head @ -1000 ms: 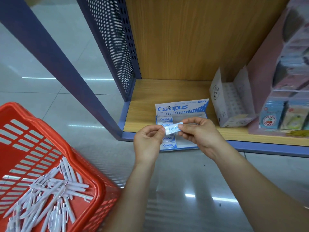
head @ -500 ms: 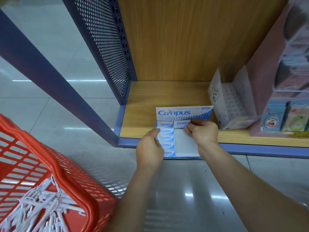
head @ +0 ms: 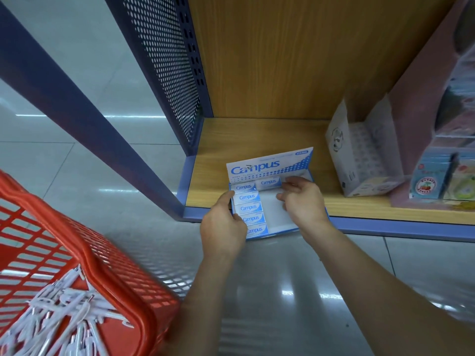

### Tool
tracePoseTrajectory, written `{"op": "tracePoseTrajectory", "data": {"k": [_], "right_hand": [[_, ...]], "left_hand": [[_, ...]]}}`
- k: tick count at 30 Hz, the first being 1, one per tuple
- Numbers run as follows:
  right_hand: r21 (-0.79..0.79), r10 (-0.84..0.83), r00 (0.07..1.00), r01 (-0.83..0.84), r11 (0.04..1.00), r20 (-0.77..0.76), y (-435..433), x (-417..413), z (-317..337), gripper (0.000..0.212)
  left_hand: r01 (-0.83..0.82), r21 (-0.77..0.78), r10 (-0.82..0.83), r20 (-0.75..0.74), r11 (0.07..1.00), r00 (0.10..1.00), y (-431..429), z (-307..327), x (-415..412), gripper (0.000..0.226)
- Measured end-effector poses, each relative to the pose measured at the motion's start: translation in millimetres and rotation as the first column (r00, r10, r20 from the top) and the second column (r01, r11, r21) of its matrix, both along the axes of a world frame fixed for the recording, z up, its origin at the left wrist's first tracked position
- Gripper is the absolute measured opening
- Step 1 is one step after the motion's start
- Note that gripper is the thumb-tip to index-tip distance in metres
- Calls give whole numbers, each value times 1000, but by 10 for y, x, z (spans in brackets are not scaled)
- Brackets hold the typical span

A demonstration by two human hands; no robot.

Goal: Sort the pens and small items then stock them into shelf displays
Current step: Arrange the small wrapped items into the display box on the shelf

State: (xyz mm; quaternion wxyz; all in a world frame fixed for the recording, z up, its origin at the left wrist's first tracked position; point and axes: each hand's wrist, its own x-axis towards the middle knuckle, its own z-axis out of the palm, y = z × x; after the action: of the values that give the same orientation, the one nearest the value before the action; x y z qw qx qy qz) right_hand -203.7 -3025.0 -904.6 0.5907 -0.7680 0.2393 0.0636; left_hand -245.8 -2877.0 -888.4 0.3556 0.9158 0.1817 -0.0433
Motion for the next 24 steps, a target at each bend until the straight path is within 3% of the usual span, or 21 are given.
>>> {"op": "tracePoseTrajectory", "data": {"k": [7,12,16,18,21,22,24], "right_hand": [[-80,256,956,-269,960,-140,42,133,168,40],[-49,371,900,-392,919,-230,-88,191,633,40],[-97,556,742,-628,772,-374,-333,183,1229,22],[-188,575,734,-661,726,-362,-513,104,1527,13],[-407,601,719,-694,594,-349,-913,-194,1948,16],[-416,598,723,-689,594,-345,-1105,-358,2076,16],[-359,550,775,-631,688,-310,-1565,-755,2290,15]], "left_hand": [[-37,-46,39,45,998,998,79,-22,79,49],[-19,-43,31,278,999,960,-134,217,135,42],[90,-236,-14,305,968,952,-565,599,143,26],[192,-355,-78,310,915,947,-847,806,131,25],[385,-416,-241,358,824,902,-1290,1096,33,27],[431,-427,-286,362,795,887,-1439,1182,-16,27],[534,-426,-409,353,730,841,-1754,1340,-151,24]]}}
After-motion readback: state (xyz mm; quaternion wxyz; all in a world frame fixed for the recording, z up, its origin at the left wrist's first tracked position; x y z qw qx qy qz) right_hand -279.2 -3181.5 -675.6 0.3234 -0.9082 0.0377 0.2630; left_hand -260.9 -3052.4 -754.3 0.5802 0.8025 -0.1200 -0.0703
